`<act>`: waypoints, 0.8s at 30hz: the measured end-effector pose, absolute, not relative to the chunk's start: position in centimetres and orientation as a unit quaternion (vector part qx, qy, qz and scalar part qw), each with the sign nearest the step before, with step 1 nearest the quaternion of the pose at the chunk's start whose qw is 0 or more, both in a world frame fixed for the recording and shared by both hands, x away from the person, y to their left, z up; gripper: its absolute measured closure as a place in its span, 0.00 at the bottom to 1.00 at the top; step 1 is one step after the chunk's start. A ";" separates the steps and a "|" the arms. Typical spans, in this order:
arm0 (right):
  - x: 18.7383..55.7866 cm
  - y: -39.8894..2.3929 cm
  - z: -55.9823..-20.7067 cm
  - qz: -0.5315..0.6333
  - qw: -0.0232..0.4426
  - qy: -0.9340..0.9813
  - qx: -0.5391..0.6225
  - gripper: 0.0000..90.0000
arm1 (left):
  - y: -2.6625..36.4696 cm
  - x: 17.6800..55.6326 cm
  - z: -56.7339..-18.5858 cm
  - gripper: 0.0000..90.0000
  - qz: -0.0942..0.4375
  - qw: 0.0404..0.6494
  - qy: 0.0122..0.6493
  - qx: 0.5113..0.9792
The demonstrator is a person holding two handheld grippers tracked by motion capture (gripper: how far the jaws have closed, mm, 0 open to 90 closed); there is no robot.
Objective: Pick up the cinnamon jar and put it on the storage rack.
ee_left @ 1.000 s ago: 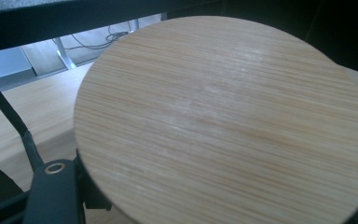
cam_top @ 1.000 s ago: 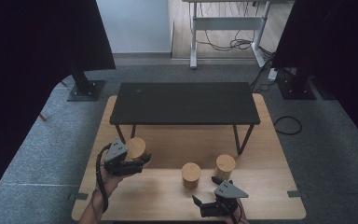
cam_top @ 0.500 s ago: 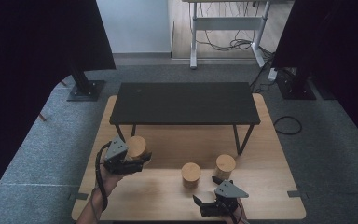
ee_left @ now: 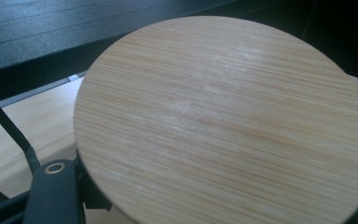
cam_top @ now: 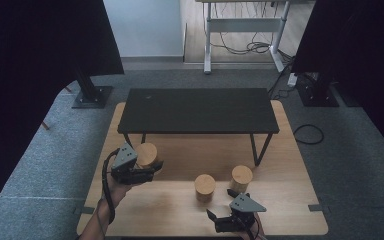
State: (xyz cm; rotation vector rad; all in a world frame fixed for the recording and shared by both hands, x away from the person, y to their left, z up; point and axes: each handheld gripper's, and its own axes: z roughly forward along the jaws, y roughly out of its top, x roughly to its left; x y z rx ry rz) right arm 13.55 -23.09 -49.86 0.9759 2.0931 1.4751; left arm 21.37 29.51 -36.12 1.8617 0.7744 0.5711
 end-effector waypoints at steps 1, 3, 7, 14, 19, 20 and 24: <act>13.5 -23.1 -49.9 0.528 0.199 0.748 0.349 0.00 | 29.5 21.4 -36.1 0.28 0.236 0.499 0.320 0.770; 13.5 -23.1 -49.9 0.528 0.200 0.748 0.349 0.00 | 29.4 21.4 -35.9 0.28 0.237 0.498 0.320 0.771; 13.5 -23.1 -49.9 0.528 0.199 0.748 0.350 0.00 | 29.4 21.4 -35.7 0.28 0.238 0.497 0.319 0.771; 13.5 -23.1 -49.9 0.527 0.200 0.748 0.349 0.00 | 29.4 21.5 -35.5 0.28 0.240 0.495 0.318 0.772; 13.6 -23.0 -49.9 0.526 0.201 0.749 0.349 0.00 | 29.3 21.4 -35.2 0.28 0.242 0.493 0.317 0.773; 13.6 -23.0 -49.9 0.526 0.201 0.749 0.349 0.00 | 29.2 21.4 -35.1 0.28 0.243 0.493 0.316 0.773; 13.5 -23.0 -49.9 0.526 0.200 0.749 0.348 0.00 | 29.1 21.4 -34.8 0.28 0.244 0.493 0.313 0.774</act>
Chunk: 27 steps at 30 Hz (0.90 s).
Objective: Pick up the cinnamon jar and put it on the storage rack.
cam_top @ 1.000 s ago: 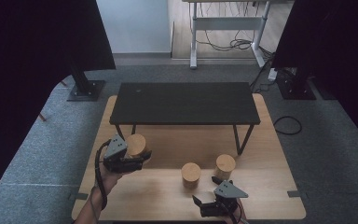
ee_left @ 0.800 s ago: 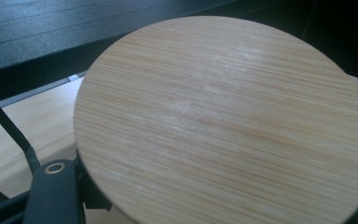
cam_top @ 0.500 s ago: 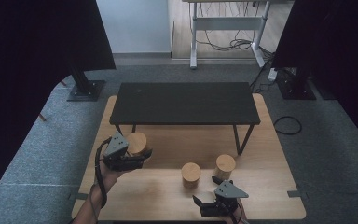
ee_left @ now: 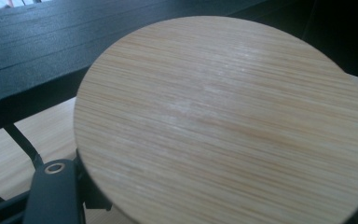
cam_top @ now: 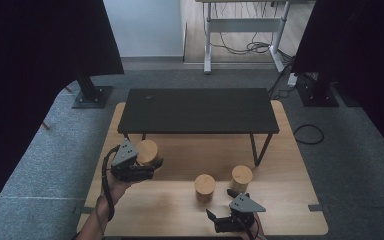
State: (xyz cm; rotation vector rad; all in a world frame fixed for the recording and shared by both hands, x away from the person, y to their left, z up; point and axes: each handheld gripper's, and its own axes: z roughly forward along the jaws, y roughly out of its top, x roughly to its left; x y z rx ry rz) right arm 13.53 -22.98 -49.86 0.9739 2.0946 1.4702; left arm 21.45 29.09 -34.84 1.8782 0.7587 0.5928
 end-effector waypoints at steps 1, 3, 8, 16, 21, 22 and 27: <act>13.5 -23.0 -49.9 0.526 0.200 0.749 0.348 0.00 | 29.0 21.5 -34.7 0.28 0.245 0.493 0.312 0.775; 13.5 -23.0 -49.9 0.526 0.201 0.749 0.348 0.00 | 29.0 21.5 -34.6 0.28 0.246 0.493 0.311 0.774; 13.5 -23.0 -49.9 0.526 0.201 0.750 0.348 0.00 | 28.9 21.6 -34.4 0.28 0.246 0.494 0.309 0.775; 13.6 -23.0 -49.9 0.525 0.201 0.750 0.348 0.00 | 29.0 21.7 -34.2 0.28 0.246 0.495 0.309 0.774; 13.6 -23.0 -49.9 0.526 0.201 0.750 0.348 0.00 | 29.1 21.7 -34.0 0.28 0.246 0.496 0.309 0.773; 13.6 -23.0 -49.9 0.526 0.201 0.750 0.348 0.00 | 29.1 21.7 -34.0 0.28 0.247 0.496 0.309 0.773; 13.6 -22.9 -49.9 0.526 0.200 0.750 0.347 0.00 | 29.0 21.7 -33.9 0.28 0.247 0.495 0.308 0.774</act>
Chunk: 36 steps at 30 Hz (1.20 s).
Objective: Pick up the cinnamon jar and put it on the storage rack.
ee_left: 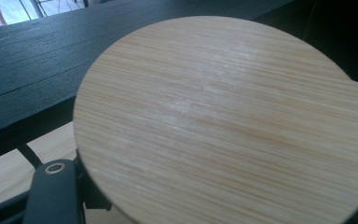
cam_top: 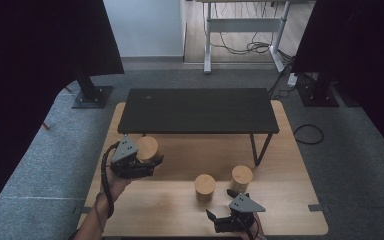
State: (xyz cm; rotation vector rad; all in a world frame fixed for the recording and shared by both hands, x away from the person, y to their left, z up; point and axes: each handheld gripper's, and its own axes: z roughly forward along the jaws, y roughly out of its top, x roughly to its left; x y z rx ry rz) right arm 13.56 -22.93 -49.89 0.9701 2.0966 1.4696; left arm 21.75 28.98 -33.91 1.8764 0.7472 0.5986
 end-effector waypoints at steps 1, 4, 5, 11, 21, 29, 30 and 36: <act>13.6 -22.9 -49.9 0.526 0.201 0.750 0.347 0.00 | 29.0 21.8 -33.9 0.28 0.247 0.495 0.308 0.774; 13.5 -22.9 -49.9 0.526 0.201 0.750 0.347 0.00 | 28.9 21.8 -33.8 0.28 0.246 0.496 0.308 0.774; 13.5 -23.0 -49.9 0.526 0.201 0.750 0.348 0.00 | 28.9 21.8 -33.8 0.28 0.247 0.496 0.308 0.774; 13.6 -22.9 -49.9 0.525 0.201 0.751 0.347 0.00 | 28.9 21.9 -33.6 0.28 0.247 0.496 0.307 0.774; 13.5 -22.8 -49.9 0.524 0.202 0.751 0.347 0.00 | 29.0 21.9 -33.3 0.28 0.248 0.496 0.308 0.773; 13.5 -22.8 -49.9 0.525 0.204 0.750 0.347 0.00 | 28.8 22.1 -33.0 0.28 0.250 0.496 0.306 0.773; 13.5 -22.8 -49.9 0.524 0.204 0.751 0.347 0.00 | 28.8 22.1 -32.9 0.28 0.251 0.495 0.305 0.774; 13.5 -22.8 -49.9 0.524 0.203 0.751 0.346 0.00 | 28.5 22.5 -32.4 0.28 0.254 0.492 0.300 0.777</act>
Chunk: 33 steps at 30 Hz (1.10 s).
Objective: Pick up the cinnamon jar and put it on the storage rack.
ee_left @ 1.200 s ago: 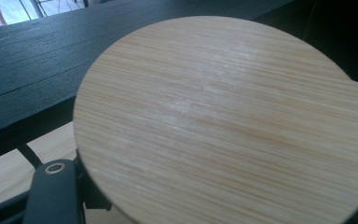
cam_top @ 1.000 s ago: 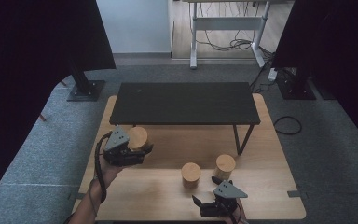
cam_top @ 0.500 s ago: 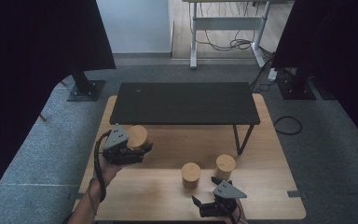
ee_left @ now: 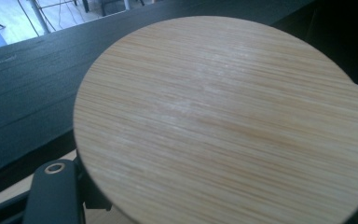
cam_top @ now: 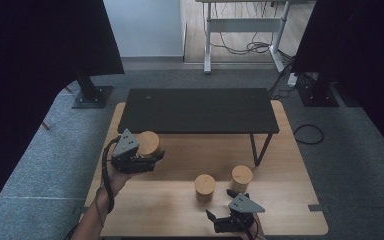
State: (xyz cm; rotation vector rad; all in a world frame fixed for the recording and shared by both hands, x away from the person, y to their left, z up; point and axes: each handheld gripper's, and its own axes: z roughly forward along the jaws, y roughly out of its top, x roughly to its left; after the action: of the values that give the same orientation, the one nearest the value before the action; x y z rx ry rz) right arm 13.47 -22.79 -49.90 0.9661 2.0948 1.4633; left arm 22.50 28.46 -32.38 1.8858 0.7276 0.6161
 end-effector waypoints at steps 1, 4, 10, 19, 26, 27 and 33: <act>13.5 -22.8 -49.9 0.524 0.203 0.751 0.347 0.00 | 28.4 22.6 -32.3 0.28 0.255 0.491 0.300 0.777; 13.5 -22.8 -49.9 0.523 0.204 0.751 0.347 0.00 | 28.3 22.8 -32.1 0.28 0.257 0.490 0.298 0.777; 13.4 -22.9 -49.9 0.525 0.206 0.748 0.349 0.00 | 28.0 23.2 -31.8 0.28 0.258 0.491 0.300 0.776; 13.5 -22.9 -49.9 0.524 0.205 0.749 0.349 0.00 | 27.7 24.0 -31.3 0.28 0.264 0.491 0.303 0.773; 13.5 -22.9 -49.9 0.524 0.205 0.750 0.348 0.00 | 27.3 24.6 -30.9 0.28 0.265 0.488 0.304 0.774; 13.4 -23.0 -49.9 0.524 0.205 0.750 0.348 0.00 | 27.2 24.7 -30.9 0.28 0.264 0.487 0.304 0.775; 13.5 -23.0 -49.9 0.525 0.204 0.749 0.348 0.00 | 27.4 25.2 -30.9 0.28 0.263 0.488 0.306 0.774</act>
State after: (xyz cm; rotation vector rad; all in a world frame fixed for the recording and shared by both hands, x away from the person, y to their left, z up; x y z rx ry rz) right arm 13.48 -23.02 -49.91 0.9716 2.0900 1.4634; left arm 25.22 27.36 -30.90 1.8816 0.7435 0.6401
